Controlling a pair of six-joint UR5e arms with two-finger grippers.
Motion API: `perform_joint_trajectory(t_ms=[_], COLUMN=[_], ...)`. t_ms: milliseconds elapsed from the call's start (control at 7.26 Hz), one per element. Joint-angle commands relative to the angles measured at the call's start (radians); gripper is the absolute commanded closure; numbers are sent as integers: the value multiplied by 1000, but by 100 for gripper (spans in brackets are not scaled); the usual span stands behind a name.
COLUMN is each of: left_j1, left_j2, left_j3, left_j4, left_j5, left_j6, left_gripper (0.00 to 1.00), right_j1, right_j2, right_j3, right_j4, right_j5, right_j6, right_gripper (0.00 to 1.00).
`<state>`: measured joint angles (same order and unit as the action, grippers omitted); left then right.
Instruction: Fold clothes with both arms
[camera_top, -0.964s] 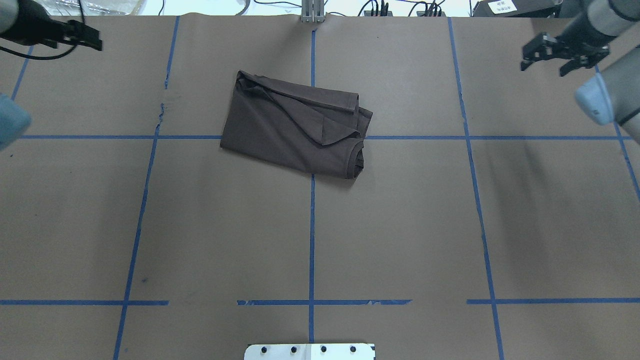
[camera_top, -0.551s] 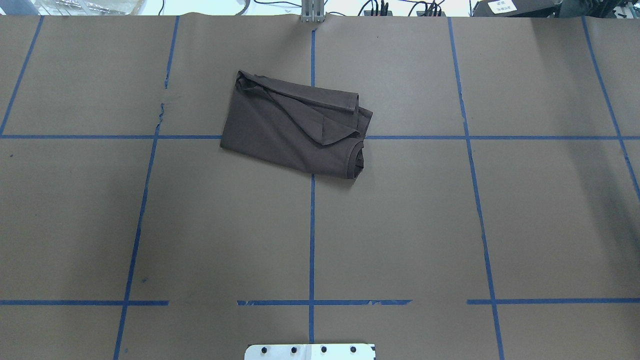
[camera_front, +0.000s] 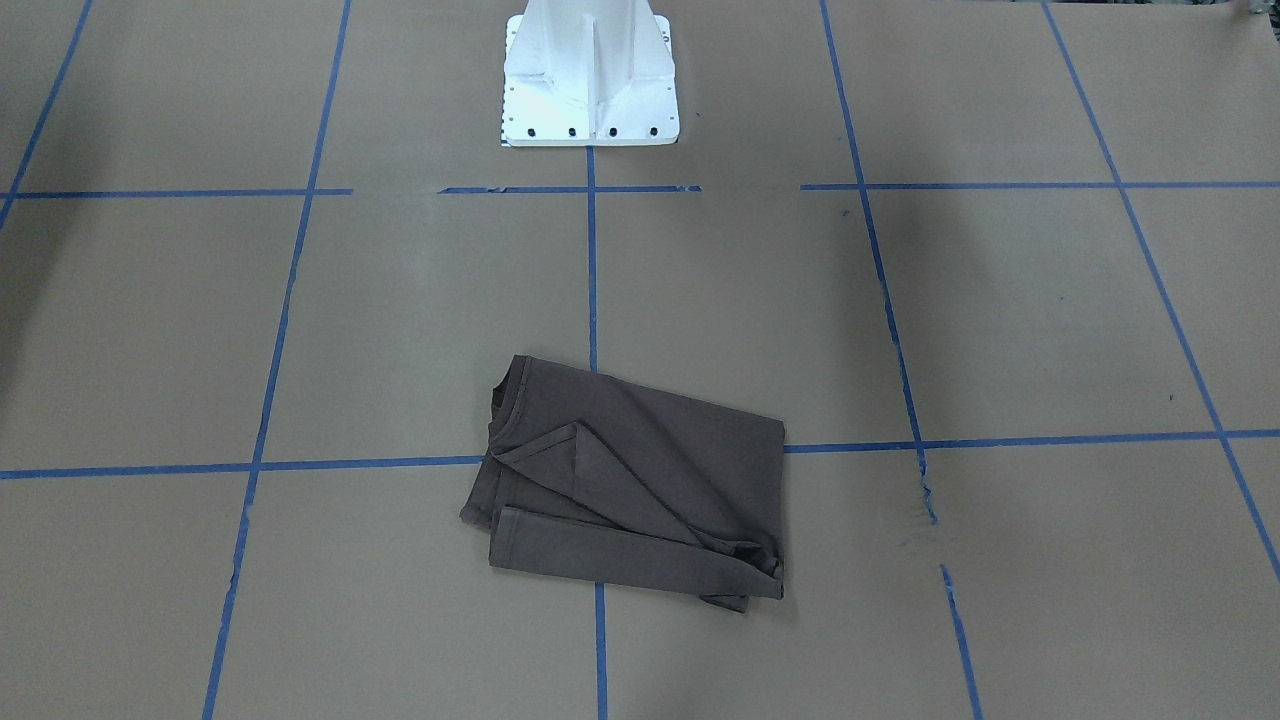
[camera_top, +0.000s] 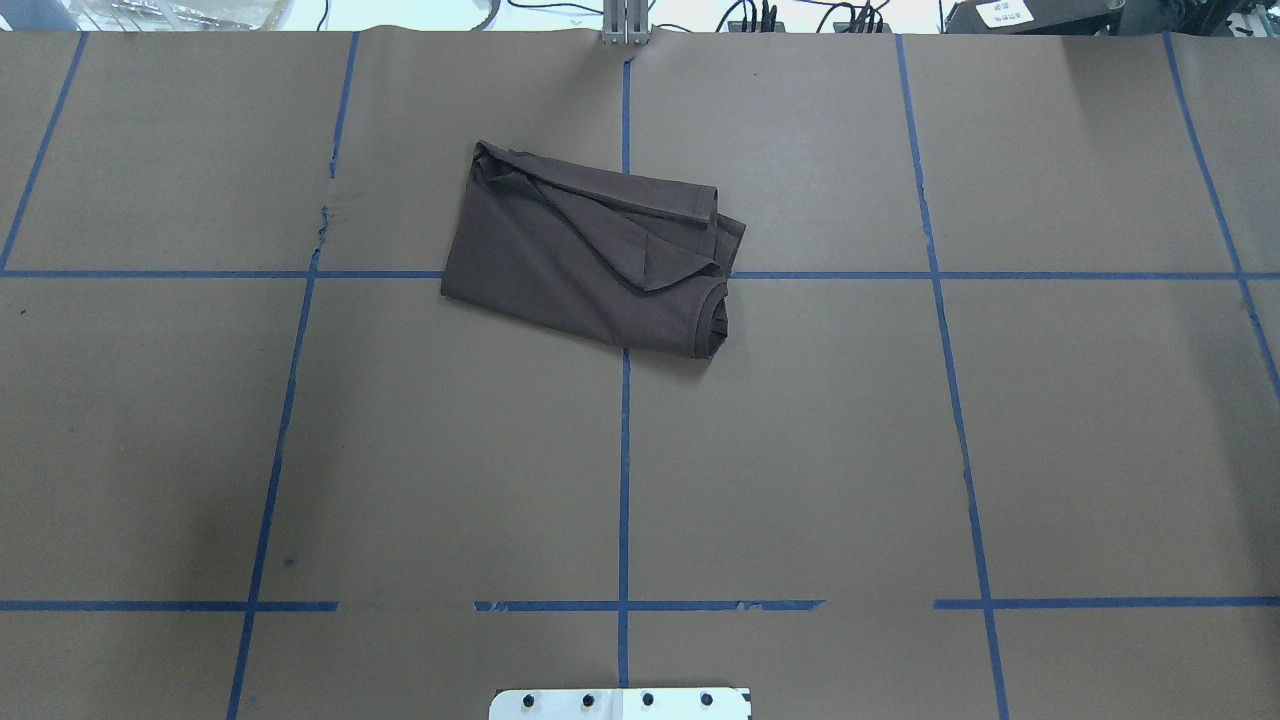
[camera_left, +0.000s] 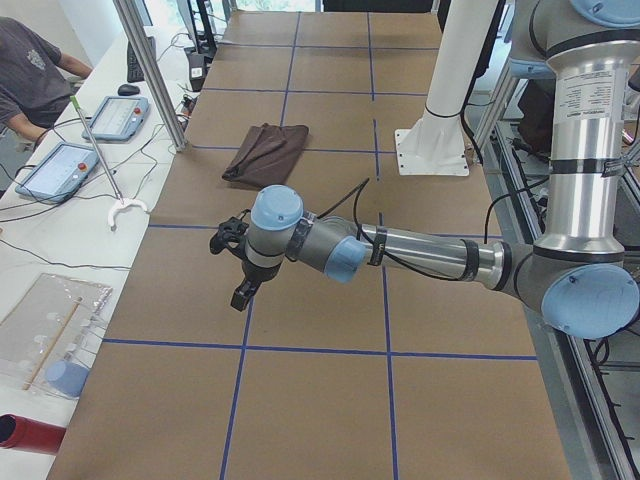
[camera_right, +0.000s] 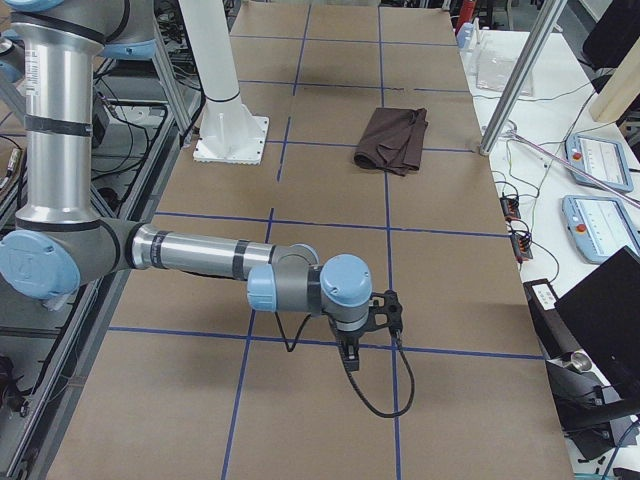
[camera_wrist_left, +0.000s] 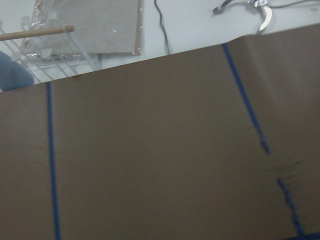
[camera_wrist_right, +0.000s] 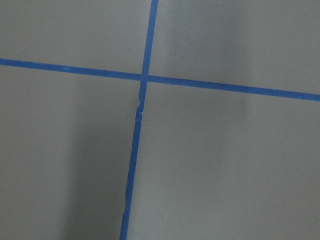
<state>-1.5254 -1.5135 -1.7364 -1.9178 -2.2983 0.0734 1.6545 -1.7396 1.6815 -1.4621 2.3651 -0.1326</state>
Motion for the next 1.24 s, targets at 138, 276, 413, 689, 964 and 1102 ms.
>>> perform_joint_trajectory(t_ms=[138,276,413,689,964,1102], left_j1=[1,-1,1,2,2,1], left_j2=[18,25,54,58,58,59], left_j3=[2,-27,-26,21,80,78], left_j4=[140,188,228,255,266,279], left_j5=[-1,2,3,-4,-9,-7], left_j6=[-1,-1,0,9,38,40], left_gripper=[0,0,0,0,0,0], right_j1=[-1,-1,-1,-1,-1,-1], right_j2=[94,136,123,106,86,84], right_j3=[122,119,112,98,43,14], right_j4=[-285,-376,-377,-377,-263,-224], right_j5=[8,16,23,20,20,20], right_j6=[1,1,1,-8,-2,-1], right_gripper=[0,0,0,0,0,0])
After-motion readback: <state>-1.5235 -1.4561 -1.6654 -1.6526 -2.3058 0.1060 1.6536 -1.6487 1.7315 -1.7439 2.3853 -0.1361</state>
